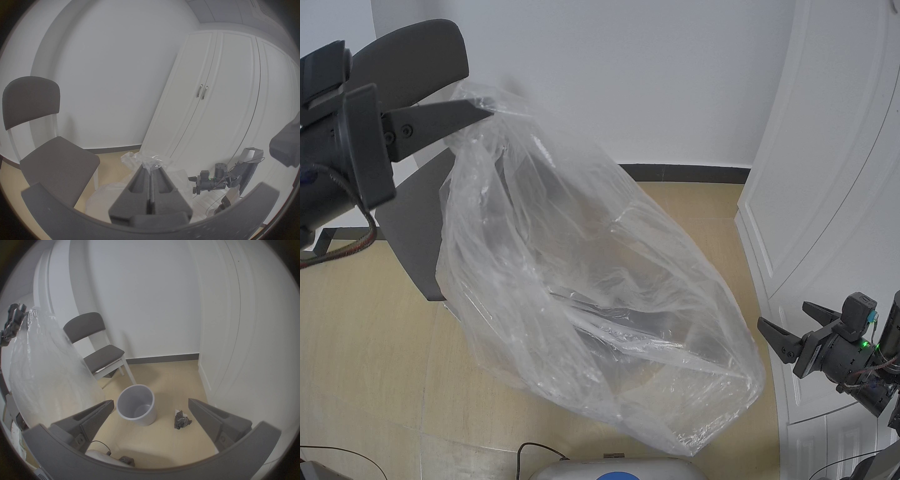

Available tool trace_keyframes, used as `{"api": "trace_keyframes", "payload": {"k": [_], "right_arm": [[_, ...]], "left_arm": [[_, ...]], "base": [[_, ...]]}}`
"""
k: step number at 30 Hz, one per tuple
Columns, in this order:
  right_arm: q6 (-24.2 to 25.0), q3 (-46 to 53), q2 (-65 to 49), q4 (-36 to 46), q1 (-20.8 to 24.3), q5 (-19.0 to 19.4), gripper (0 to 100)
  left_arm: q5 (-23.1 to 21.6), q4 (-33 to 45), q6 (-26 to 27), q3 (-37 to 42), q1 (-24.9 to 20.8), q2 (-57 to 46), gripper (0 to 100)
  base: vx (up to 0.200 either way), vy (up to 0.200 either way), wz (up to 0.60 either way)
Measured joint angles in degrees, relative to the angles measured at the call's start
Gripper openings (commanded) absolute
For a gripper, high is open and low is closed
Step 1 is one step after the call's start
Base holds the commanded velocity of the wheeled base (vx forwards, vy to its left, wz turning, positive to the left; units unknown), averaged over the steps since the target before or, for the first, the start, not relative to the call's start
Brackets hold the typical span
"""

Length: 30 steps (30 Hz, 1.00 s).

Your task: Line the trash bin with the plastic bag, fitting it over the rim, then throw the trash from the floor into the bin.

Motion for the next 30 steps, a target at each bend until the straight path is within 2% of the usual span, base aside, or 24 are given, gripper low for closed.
{"api": "trace_keyframes", "payload": {"k": [7,18,21,26,30], "right_arm": [[-0.1,0.9,-2.9,0.8,2.4,0.6,100],[1.0,2.4,-5.6,4.0,6.6,5.2,100],[4.2,2.6,-4.6,3.6,9.0,5.5,100],[13.4,0.5,0.2,2.2,12.2,5.1,100],[19.1,-1.9,4.7,0.2,14.1,2.9,100]], "left_arm": [[0.3,0.0,-0.1,-0.5,0.0,0.5,0],[2.2,-0.1,0.1,-2.3,0.0,2.8,0],[4.0,0.0,0.2,-2.8,-0.1,3.1,0],[5.9,0.0,0.1,-4.4,-0.4,3.5,0],[6.5,0.0,0.0,-6.2,-0.6,3.6,0]], "base": [[0.0,0.0,0.0],[0.0,0.0,0.0],[0.0,0.0,0.0],[0.0,0.0,0.0],[0.0,0.0,0.0]]}}
